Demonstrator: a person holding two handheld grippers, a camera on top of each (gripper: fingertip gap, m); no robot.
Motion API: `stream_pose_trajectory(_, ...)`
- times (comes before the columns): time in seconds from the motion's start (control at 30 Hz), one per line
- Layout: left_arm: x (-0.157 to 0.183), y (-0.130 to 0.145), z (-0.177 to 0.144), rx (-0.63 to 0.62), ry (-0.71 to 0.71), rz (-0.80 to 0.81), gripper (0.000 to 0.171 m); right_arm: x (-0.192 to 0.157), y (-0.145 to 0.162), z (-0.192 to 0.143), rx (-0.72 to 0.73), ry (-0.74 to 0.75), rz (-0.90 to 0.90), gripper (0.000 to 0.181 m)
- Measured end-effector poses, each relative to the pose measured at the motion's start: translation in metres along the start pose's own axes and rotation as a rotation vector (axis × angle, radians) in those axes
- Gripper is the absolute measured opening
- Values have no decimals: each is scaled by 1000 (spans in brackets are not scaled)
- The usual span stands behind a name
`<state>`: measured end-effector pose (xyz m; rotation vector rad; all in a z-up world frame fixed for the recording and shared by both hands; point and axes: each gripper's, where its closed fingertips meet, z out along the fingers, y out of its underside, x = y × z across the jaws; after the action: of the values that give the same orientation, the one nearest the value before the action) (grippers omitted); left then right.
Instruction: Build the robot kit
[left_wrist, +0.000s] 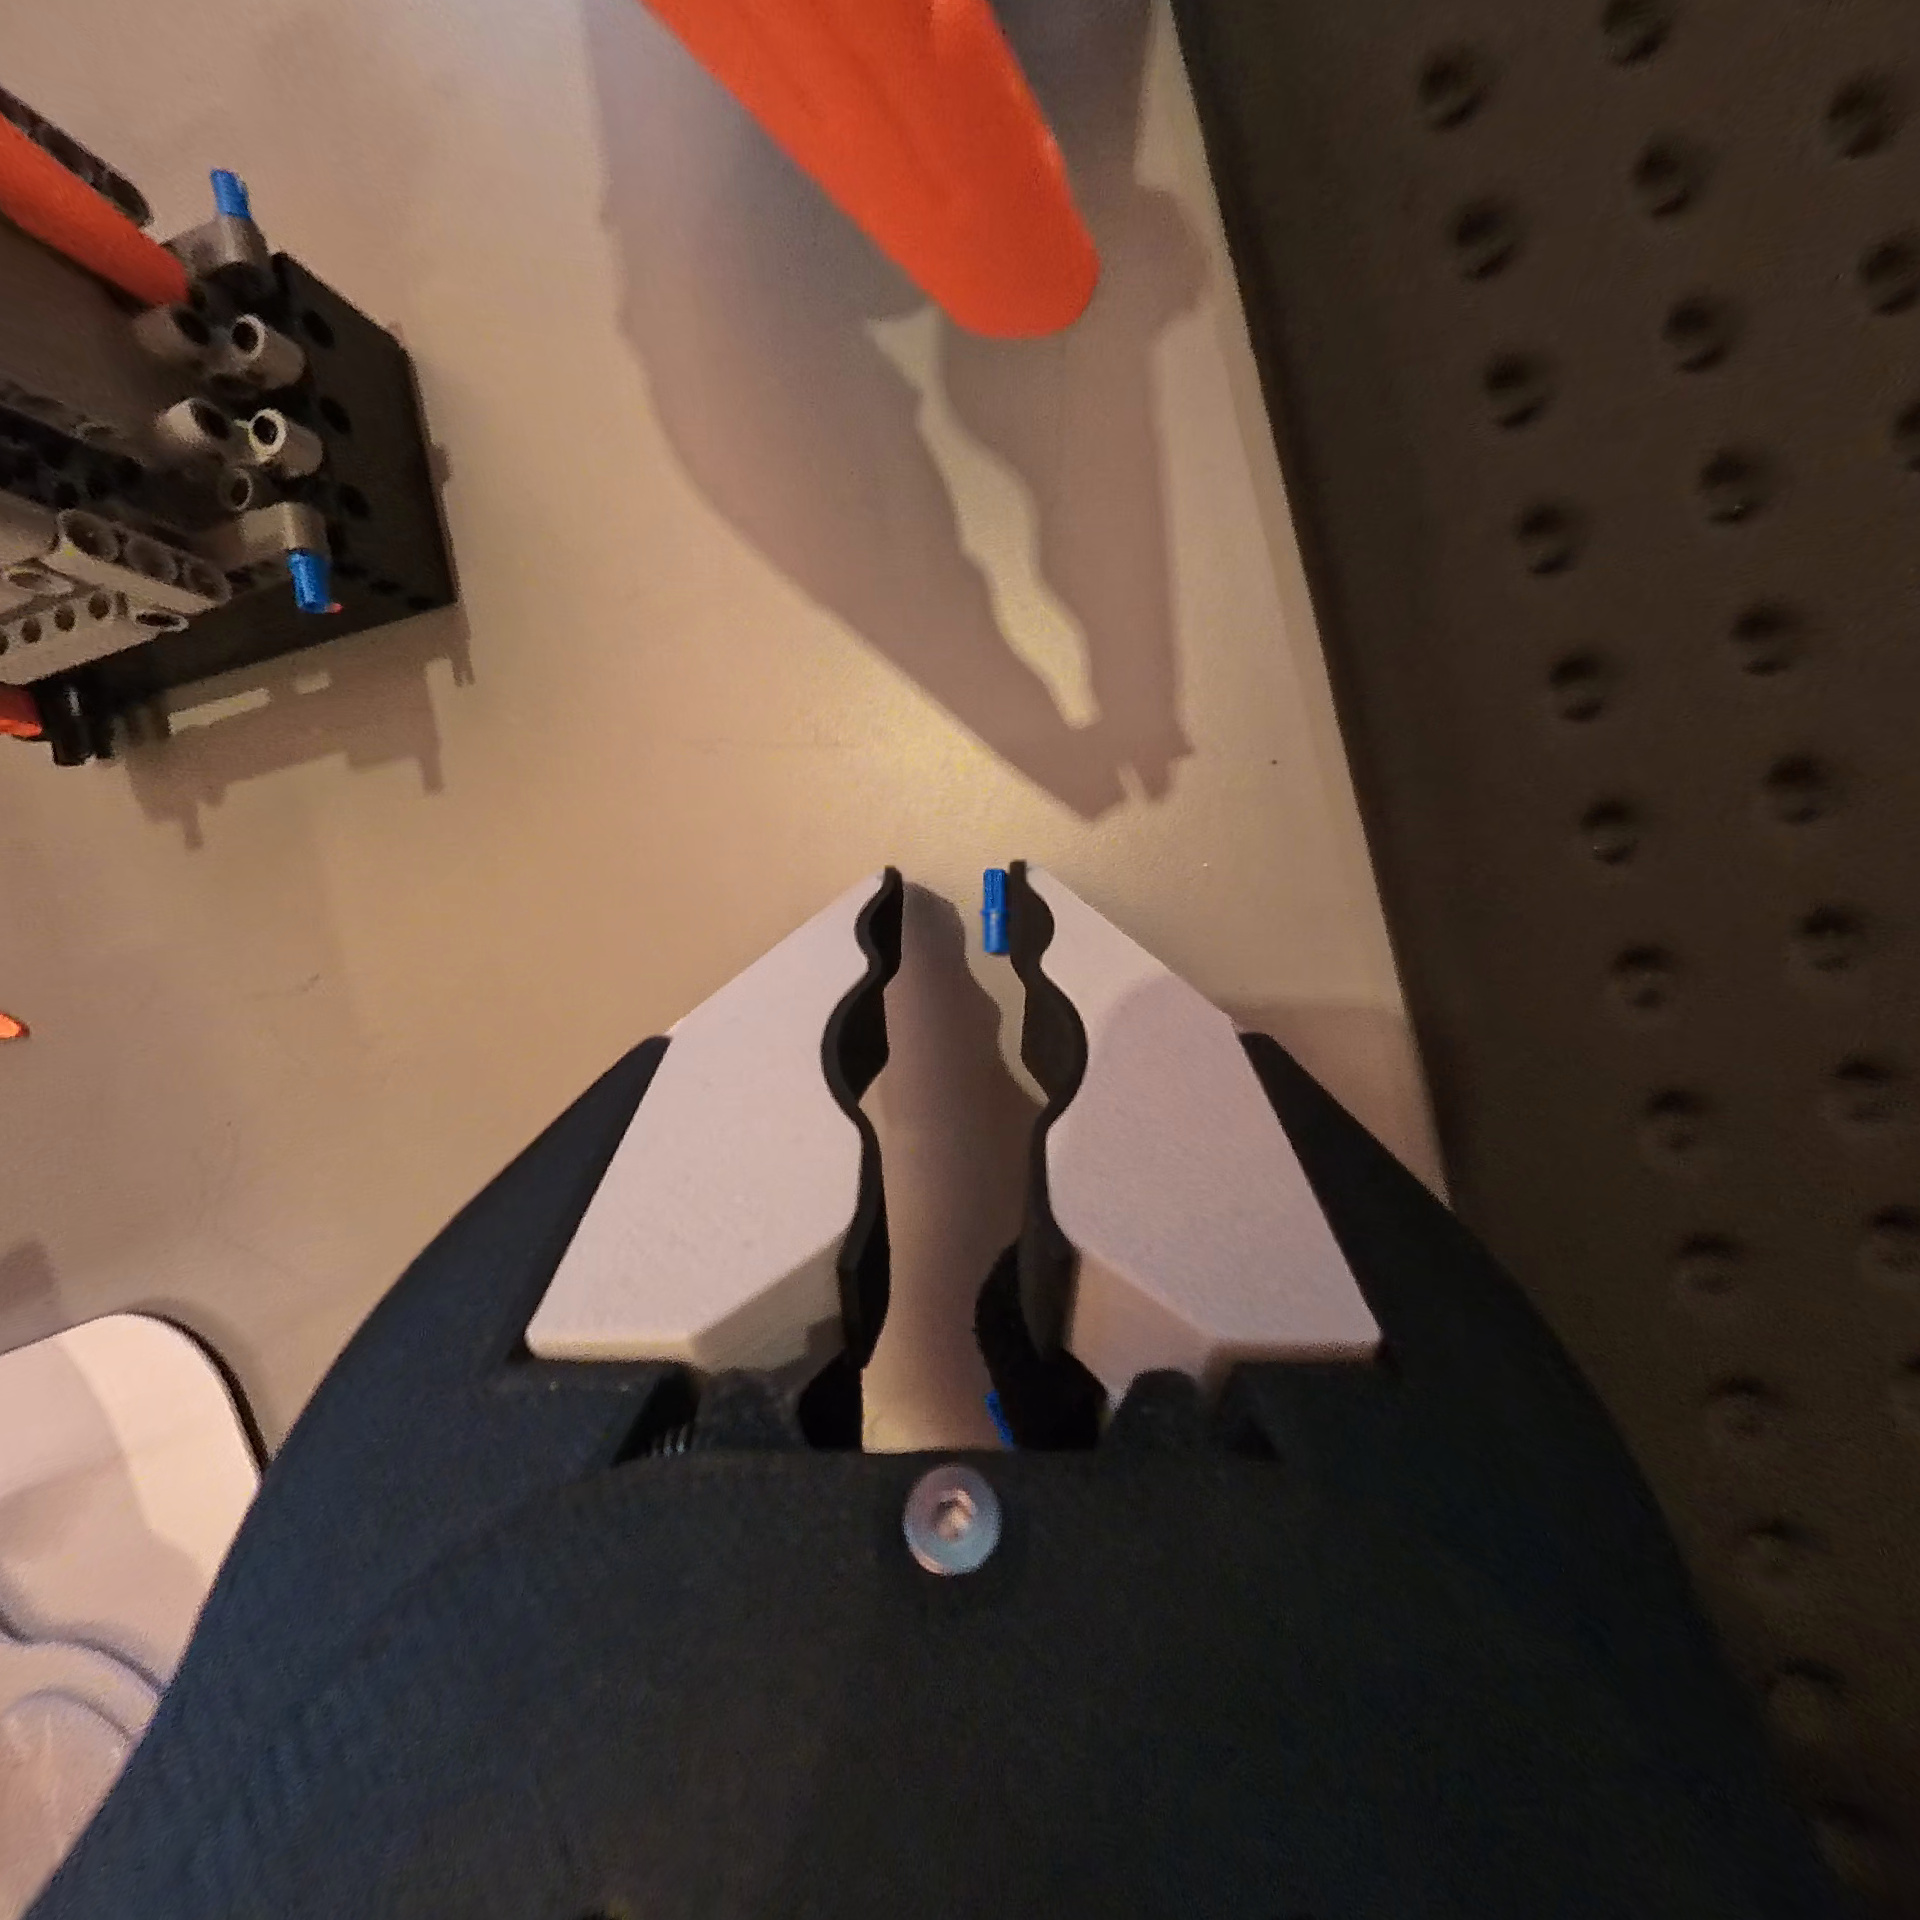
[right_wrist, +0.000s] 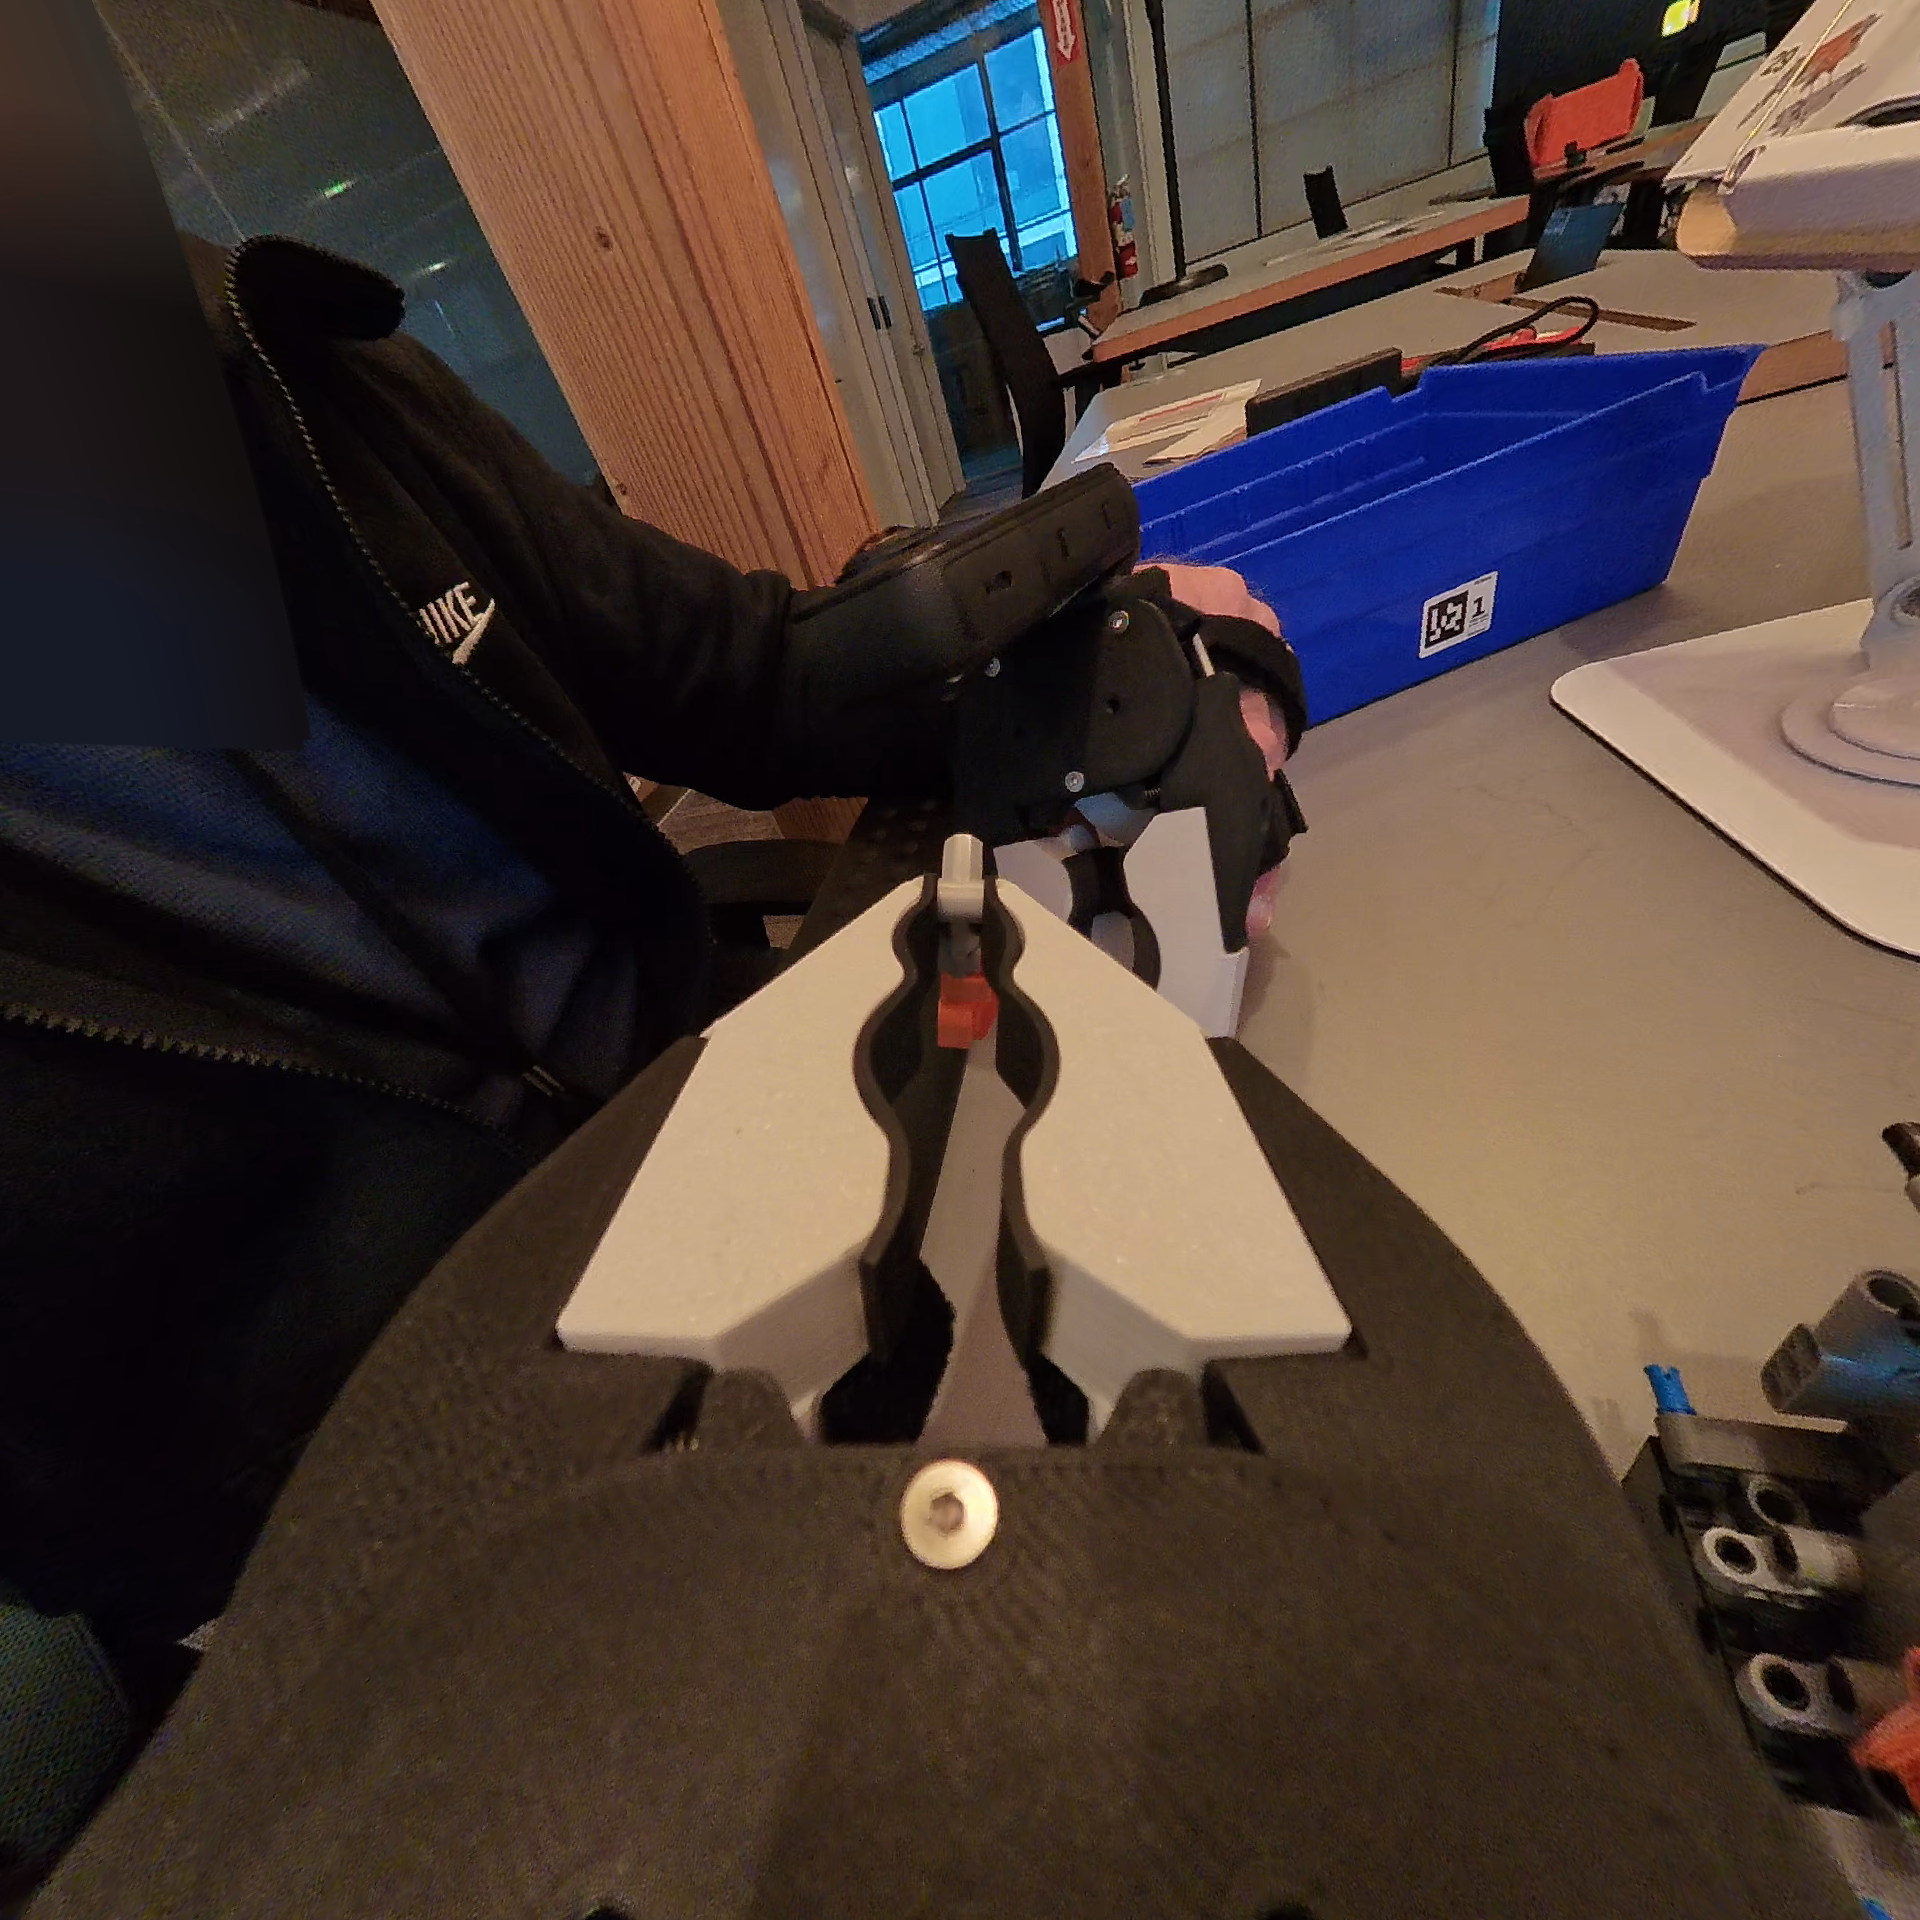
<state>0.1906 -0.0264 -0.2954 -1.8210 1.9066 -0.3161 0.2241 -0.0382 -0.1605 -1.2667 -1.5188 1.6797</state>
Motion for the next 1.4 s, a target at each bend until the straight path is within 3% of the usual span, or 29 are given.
stream_pose_trajectory(0.17,2,6,-6,-4,12,-68,18,1,0,0,-3,7,0,5)
stream_pose_trajectory(0.27,6,7,-3,5,26,-88,5,2,2,0,-12,11,6,5)
stream_pose_trajectory(0.4,6,6,-3,30,26,-134,3,6,6,1,-33,29,16,4)
stream_pose_trajectory(0.53,-3,13,-9,24,-57,-149,3,10,11,3,-64,67,1,5)
stream_pose_trajectory(0.73,-15,-25,-50,202,-173,-143,3,22,27,8,-163,156,-28,5)
stream_pose_trajectory(0.87,-15,-44,-63,229,-252,-83,3,27,39,13,-248,200,-55,5)
stream_pose_trajectory(1.4,-13,-49,-54,133,-336,25,3,39,63,18,-418,287,-82,5)
